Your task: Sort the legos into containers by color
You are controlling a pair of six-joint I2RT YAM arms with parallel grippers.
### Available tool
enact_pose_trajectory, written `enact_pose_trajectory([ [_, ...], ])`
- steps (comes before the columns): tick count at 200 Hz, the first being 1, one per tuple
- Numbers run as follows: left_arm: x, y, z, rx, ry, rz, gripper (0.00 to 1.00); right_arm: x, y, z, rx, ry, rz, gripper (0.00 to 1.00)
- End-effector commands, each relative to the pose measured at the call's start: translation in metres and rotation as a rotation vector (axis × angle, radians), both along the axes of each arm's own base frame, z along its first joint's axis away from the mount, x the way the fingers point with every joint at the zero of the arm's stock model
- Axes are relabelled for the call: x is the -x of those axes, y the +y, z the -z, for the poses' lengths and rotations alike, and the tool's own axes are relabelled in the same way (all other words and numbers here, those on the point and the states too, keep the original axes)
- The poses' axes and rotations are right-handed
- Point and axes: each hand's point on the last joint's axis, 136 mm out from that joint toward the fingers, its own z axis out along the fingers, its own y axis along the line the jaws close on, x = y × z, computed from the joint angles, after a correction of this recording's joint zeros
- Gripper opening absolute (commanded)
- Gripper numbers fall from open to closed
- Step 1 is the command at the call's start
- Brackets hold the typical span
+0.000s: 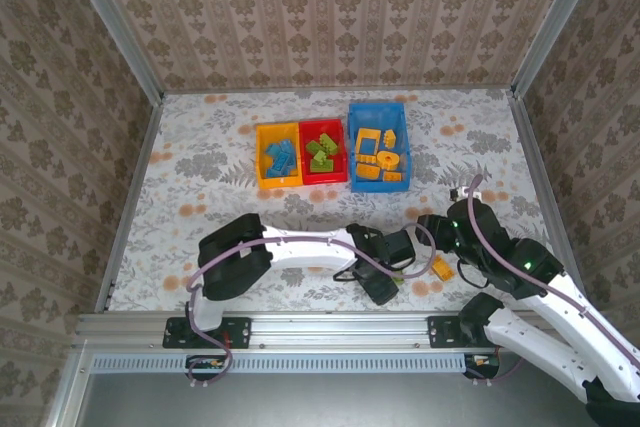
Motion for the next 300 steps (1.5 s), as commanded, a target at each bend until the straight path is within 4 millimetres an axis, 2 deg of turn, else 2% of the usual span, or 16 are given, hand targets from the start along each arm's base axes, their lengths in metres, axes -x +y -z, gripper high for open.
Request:
enact_pose_trajectory([
  [1, 0.001, 0.011, 0.012, -0.084, -0.009, 0.019, 0.68, -0.001, -0.001, -0.019, -0.04, -0.045, 0.019, 0.69],
  [26, -0.002, 0.008, 0.016, -0.089, -0.024, 0.015, 0.56, -0.001, 0.0, -0.018, -0.046, -0.044, 0.02, 0.69],
  [48, -0.007, 0.008, 0.012, -0.069, -0.054, -0.009, 0.41, -0.002, 0.0, -0.018, -0.049, -0.043, 0.017, 0.68],
  [73, -0.025, 0.019, -0.013, -0.029, -0.13, -0.086, 0.36, -0.002, 0.005, -0.018, -0.05, -0.043, -0.013, 0.68],
  [88, -0.041, 0.035, -0.036, 0.013, -0.155, -0.164, 0.34, -0.005, 0.02, -0.021, -0.076, -0.055, -0.081, 0.66],
  [110, -0.074, 0.07, -0.073, 0.089, -0.179, -0.305, 0.33, -0.012, 0.058, -0.029, -0.149, -0.083, -0.248, 0.64],
  [127, -0.103, 0.103, -0.093, 0.131, -0.182, -0.406, 0.33, -0.019, 0.09, -0.037, -0.178, -0.119, -0.357, 0.63],
  [152, -0.161, 0.154, -0.122, 0.2, -0.207, -0.578, 0.33, -0.03, 0.135, -0.055, -0.195, -0.198, -0.465, 0.62],
  [182, -0.232, 0.2, -0.15, 0.299, -0.25, -0.743, 0.32, -0.046, 0.179, -0.074, -0.233, -0.314, -0.51, 0.62],
  [215, -0.304, 0.229, -0.149, 0.321, -0.264, -0.884, 0.32, -0.073, 0.198, -0.079, -0.27, -0.392, -0.426, 0.63],
  [248, -0.36, 0.232, -0.133, 0.271, -0.267, -0.944, 0.33, -0.083, 0.203, -0.077, -0.268, -0.396, -0.395, 0.63],
  [276, -0.389, 0.227, -0.113, 0.213, -0.249, -0.97, 0.34, -0.082, 0.197, -0.066, -0.247, -0.373, -0.375, 0.63],
  [300, -0.402, 0.222, -0.096, 0.196, -0.226, -0.98, 0.37, -0.078, 0.185, -0.056, -0.233, -0.358, -0.343, 0.64],
])
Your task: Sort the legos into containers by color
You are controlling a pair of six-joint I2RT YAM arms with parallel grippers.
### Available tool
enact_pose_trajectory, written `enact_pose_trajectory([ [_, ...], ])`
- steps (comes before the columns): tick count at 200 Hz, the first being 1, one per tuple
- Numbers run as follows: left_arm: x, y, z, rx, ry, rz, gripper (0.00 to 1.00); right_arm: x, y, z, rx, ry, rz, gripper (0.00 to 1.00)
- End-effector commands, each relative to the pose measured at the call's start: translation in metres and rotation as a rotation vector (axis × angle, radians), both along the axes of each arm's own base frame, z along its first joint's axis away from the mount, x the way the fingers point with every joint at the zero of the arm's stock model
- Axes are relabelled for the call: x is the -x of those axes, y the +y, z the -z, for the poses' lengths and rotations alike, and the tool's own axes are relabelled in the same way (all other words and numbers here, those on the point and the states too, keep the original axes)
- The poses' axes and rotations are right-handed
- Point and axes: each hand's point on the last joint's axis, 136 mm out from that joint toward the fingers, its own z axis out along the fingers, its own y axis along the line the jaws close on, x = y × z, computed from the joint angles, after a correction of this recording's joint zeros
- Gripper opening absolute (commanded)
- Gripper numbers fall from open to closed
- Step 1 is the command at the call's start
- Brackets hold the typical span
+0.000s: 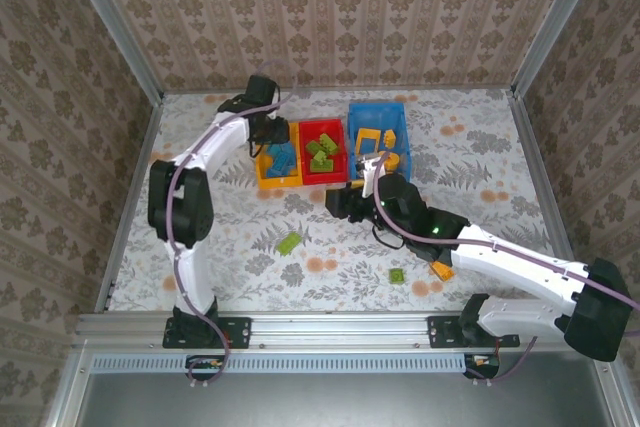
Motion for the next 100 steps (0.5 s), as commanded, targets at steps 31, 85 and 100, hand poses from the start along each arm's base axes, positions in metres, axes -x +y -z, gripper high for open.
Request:
enact_pose_trajectory([
  [31, -0.012, -0.005, 0.021, -0.019, 0.07, 0.007, 0.47, 0.005, -0.034, 0.006, -0.012, 0.015, 0.129, 0.64],
  [85, -0.004, -0.009, 0.004, 0.004, 0.053, 0.023, 0.64, 0.02, -0.104, 0.036, 0.103, 0.174, 0.368, 0.69],
  [100, -0.001, -0.007, -0.006, 0.007, 0.033, 0.025, 0.66, 0.026, -0.122, 0.043, 0.148, 0.228, 0.417, 0.69],
])
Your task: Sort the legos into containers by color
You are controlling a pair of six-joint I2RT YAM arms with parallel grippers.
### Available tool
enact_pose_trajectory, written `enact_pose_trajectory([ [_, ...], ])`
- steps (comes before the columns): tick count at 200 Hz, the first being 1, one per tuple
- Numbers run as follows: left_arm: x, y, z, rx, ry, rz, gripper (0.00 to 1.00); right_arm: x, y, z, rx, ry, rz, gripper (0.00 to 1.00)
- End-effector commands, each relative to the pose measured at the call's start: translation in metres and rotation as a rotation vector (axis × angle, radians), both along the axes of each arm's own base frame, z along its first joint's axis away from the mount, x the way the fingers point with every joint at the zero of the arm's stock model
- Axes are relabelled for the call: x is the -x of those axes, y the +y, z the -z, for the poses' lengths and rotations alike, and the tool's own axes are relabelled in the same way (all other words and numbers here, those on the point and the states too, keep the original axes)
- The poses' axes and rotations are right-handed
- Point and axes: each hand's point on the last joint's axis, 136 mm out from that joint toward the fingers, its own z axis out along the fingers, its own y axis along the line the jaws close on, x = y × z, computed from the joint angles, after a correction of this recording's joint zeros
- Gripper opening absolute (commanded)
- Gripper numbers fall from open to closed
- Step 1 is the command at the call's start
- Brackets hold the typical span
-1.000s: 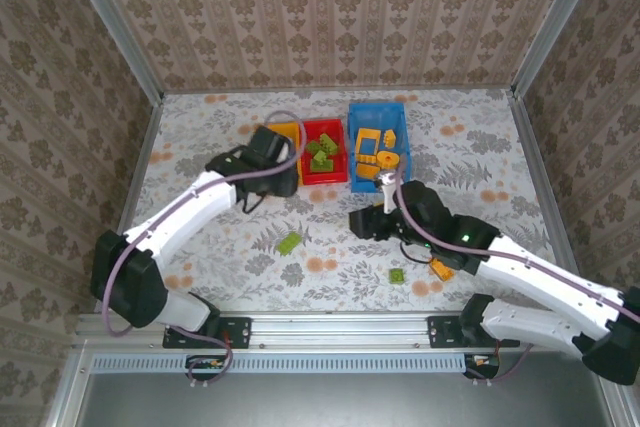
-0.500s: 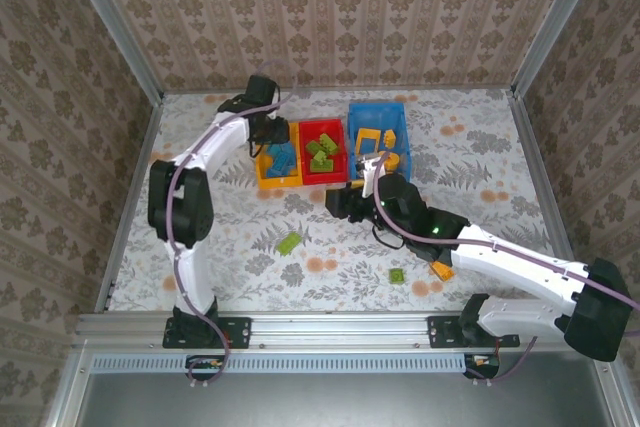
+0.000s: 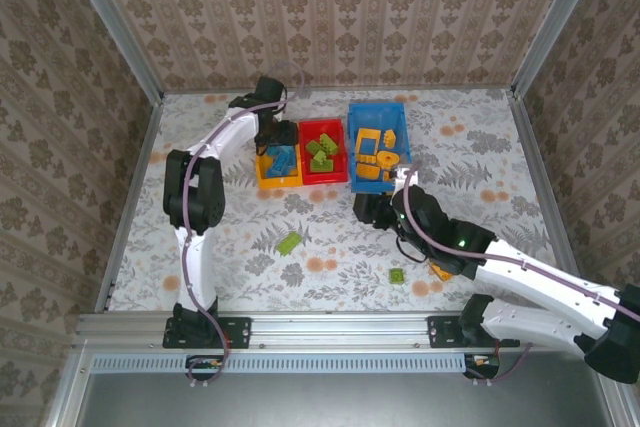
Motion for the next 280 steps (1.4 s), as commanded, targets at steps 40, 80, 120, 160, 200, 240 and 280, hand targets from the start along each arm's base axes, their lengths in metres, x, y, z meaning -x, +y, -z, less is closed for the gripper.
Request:
enact_pose_trajectory([
  [40, 0.026, -0.008, -0.087, 0.07, -0.155, 0.025, 0.67, 0.051, -0.117, 0.063, 0.29, 0.378, 0.363, 0.7],
  [80, 0.096, -0.064, -0.129, 0.173, -0.27, 0.142, 0.69, 0.091, -0.146, 0.124, 0.234, 0.594, 0.468, 0.73],
  [120, 0.189, -0.13, -0.122, 0.231, -0.275, 0.313, 0.71, 0.097, -0.155, 0.154, 0.186, 0.678, 0.531, 0.83],
  [160, 0.248, -0.159, -0.102, 0.249, -0.238, 0.368, 0.71, 0.089, -0.158, 0.165, 0.262, 0.675, 0.476, 0.91],
  [200, 0.269, -0.17, -0.096, 0.248, -0.222, 0.397, 0.71, 0.072, -0.147, 0.179, 0.213, 0.686, 0.369, 1.0],
  [240, 0.276, -0.171, -0.103, 0.251, -0.233, 0.41, 0.71, 0.066, -0.14, 0.196, 0.187, 0.748, 0.311, 0.99],
  [280, 0.28, -0.165, -0.106, 0.253, -0.239, 0.4, 0.71, 0.077, -0.132, 0.203, 0.157, 0.824, 0.285, 0.97],
])
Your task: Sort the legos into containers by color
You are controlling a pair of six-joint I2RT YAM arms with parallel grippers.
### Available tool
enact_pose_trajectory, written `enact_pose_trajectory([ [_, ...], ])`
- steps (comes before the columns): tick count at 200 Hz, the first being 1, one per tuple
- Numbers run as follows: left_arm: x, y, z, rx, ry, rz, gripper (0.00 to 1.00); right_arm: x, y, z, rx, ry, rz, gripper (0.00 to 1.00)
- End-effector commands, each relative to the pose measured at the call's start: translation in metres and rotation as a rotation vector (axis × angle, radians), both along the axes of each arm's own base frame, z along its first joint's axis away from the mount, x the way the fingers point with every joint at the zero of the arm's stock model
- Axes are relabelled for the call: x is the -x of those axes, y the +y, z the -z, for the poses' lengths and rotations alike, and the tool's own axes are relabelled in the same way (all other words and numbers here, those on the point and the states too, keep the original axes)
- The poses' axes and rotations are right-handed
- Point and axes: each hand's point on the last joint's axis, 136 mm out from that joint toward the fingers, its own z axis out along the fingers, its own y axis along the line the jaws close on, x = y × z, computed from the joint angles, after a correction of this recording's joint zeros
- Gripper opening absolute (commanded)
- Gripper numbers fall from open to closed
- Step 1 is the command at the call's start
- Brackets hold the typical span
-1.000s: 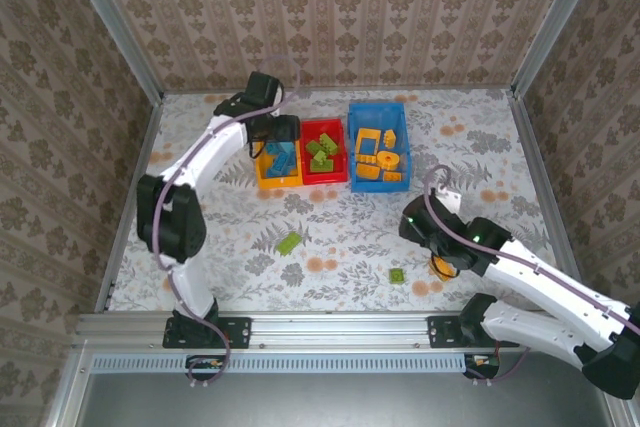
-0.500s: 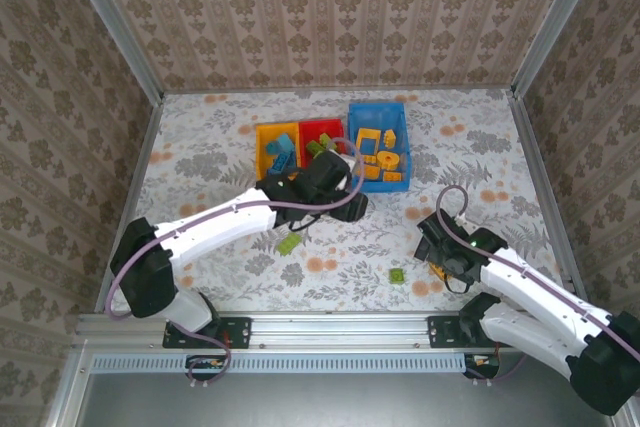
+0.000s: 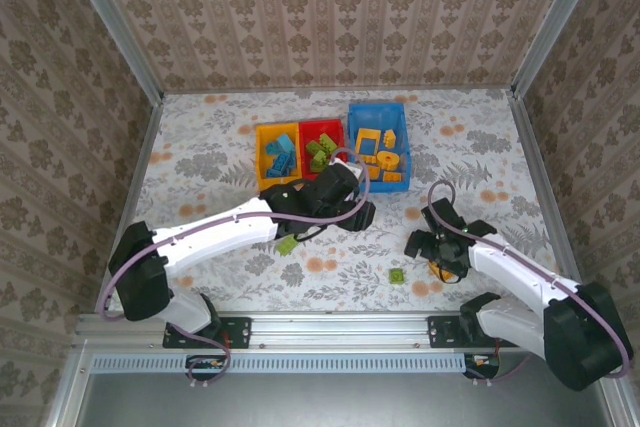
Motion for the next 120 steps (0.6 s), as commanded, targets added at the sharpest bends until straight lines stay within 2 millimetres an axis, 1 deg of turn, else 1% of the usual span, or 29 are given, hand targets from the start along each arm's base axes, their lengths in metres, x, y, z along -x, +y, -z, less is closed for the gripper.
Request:
enact_pose_trajectory([
  [1, 0.003, 0.006, -0.015, 0.031, -0.024, -0.026, 0.71, 0.008, 0.009, 0.003, -0.055, 0.031, -0.028, 0.97],
  [14, 0.004, 0.008, -0.016, 0.035, -0.028, -0.031, 0.71, 0.014, 0.008, 0.001, -0.059, 0.041, -0.025, 0.95],
  [18, 0.004, 0.009, -0.016, 0.034, -0.028, -0.033, 0.71, 0.014, 0.01, 0.0, -0.067, 0.033, -0.035, 0.93],
  [25, 0.005, 0.011, -0.015, 0.032, -0.029, -0.035, 0.71, 0.014, 0.011, -0.002, -0.071, 0.023, -0.045, 0.94],
  [47, 0.005, 0.015, -0.008, 0.019, -0.029, -0.046, 0.71, 0.016, 0.008, -0.005, -0.024, 0.036, -0.05, 0.93],
  [55, 0.005, 0.016, -0.008, 0.02, -0.029, -0.046, 0.71, 0.016, 0.008, -0.004, -0.011, 0.047, -0.061, 0.89],
  [69, 0.006, 0.016, -0.009, 0.023, -0.031, -0.048, 0.71, 0.016, 0.009, -0.003, 0.002, 0.057, -0.071, 0.79],
  [95, 0.008, 0.019, -0.011, 0.025, -0.034, -0.051, 0.7, 0.016, 0.013, -0.002, 0.011, 0.073, -0.096, 0.75],
  [120, 0.01, 0.022, -0.011, 0.026, -0.032, -0.056, 0.7, 0.015, 0.018, -0.001, 0.002, 0.076, -0.103, 0.67],
])
